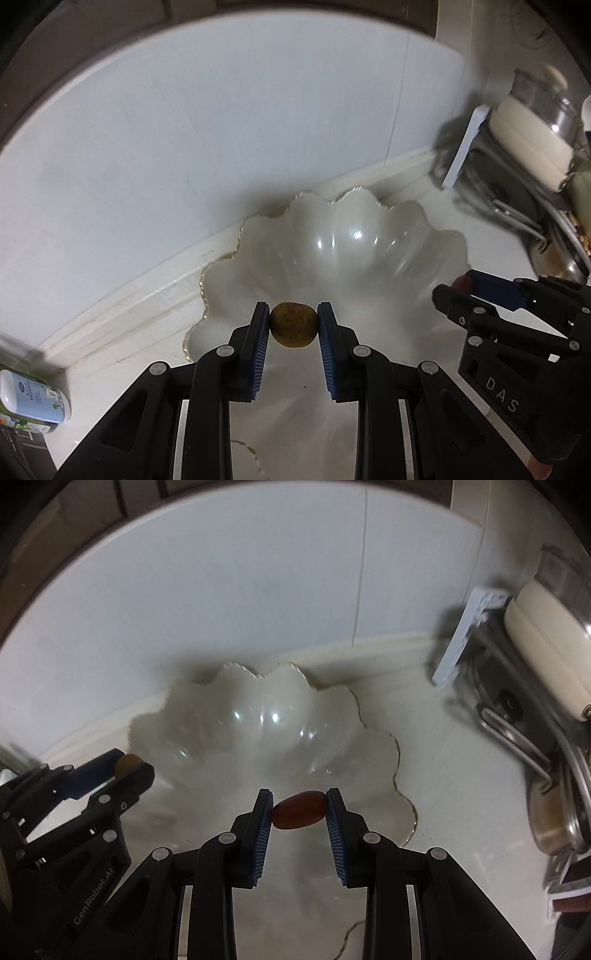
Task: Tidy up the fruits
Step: 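Open the left tool to drop the tan fruit while the right tool drops the red fruit into the bowl, then raise both open tools out of the white bowl and back away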
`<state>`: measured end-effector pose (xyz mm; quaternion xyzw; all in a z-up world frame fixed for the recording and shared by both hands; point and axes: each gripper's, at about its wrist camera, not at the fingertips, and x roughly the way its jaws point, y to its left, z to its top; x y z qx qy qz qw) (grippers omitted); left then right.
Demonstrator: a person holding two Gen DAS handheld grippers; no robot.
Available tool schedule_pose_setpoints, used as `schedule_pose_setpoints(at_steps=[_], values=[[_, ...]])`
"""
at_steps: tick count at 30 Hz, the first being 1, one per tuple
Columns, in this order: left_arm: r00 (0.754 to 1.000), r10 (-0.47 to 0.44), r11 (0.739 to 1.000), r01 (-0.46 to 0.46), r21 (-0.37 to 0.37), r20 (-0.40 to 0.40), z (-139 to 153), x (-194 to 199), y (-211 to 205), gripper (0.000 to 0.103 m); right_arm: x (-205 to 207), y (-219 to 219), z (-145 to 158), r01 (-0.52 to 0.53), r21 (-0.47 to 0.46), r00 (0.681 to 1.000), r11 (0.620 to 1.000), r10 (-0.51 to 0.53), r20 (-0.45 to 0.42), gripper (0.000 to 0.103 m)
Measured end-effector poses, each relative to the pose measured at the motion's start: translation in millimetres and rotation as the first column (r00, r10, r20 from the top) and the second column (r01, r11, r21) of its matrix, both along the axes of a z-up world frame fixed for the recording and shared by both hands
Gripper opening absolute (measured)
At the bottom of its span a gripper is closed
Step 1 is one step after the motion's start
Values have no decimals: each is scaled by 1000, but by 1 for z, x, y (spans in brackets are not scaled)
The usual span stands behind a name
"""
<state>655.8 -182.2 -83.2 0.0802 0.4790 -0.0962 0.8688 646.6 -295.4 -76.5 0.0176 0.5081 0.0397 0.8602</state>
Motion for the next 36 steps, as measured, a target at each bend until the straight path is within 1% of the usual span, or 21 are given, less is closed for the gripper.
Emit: schedule_pose_setpoints(at_steps=[2, 5, 9, 13, 15, 16, 17, 18, 20, 21, 22, 24, 28, 31, 33, 34, 36], values=[[1000, 2, 1000, -1, 16, -25, -9, 4, 0, 27, 5, -2, -10, 3, -3, 999, 1000, -3, -35, 31], [998, 5, 1000, -4, 30, -58, -19, 9, -3, 27, 8, -2, -18, -2, -18, 998, 1000, 1, -60, 31], [996, 17, 999, -13, 45, -88, -30, 12, -5, 27, 11, 1, -26, -17, -28, 996, 999, 14, -91, 31], [994, 26, 998, -19, 57, -109, -36, 16, -6, 28, 14, 3, -31, -26, -35, 995, 999, 22, -100, 31], [994, 28, 997, -21, 69, -109, -37, 16, -7, 35, 14, 4, -32, -29, -41, 994, 999, 24, -106, 31], [994, 31, 997, -23, 73, -107, -37, 16, -8, 42, 14, 3, -32, -27, -40, 994, 999, 22, -108, 32], [994, 35, 997, -27, 77, -105, -36, 16, -8, 47, 15, 3, -32, -23, -36, 994, 999, 19, -110, 32], [994, 37, 996, -29, 80, -102, -35, 15, -6, 48, 15, 3, -32, -23, -32, 993, 999, 19, -113, 33], [994, 42, 996, -34, 79, -100, -33, 15, -6, 49, 16, 3, -33, -21, -35, 992, 999, 17, -123, 38], [994, 42, 997, -34, 76, -102, -32, 14, -5, 49, 16, 3, -34, -24, -33, 992, 999, 19, -124, 45], [994, 41, 997, -34, 76, -102, -30, 13, -6, 50, 15, 2, -34, -25, -32, 992, 999, 21, -122, 49], [995, 44, 996, -37, 85, -89, -26, 10, -4, 51, 11, 1, -31, -17, -39, 994, 999, 13, -109, 49], [996, 48, 996, -42, 77, -79, -16, 0, 0, 52, 2, -2, -23, -7, -34, 996, 999, 4, -86, 49], [997, 58, 994, -53, 91, -53, -5, -11, 2, 52, -7, -5, -14, -1, -40, 998, 999, -2, -62, 49], [998, 57, 994, -55, 91, -31, 4, -19, 3, 54, -16, -7, -5, -3, -41, 999, 999, 1, -36, 49], [998, 60, 995, -58, 87, -18, 10, -24, 4, 57, -21, -7, 0, -1, -42, 1000, 999, 0, -24, 49], [997, 70, 994, -71, 89, 11, 20, -33, 7, 58, -33, -9, 11, 3, -38, 1000, 999, -3, 11, 49]])
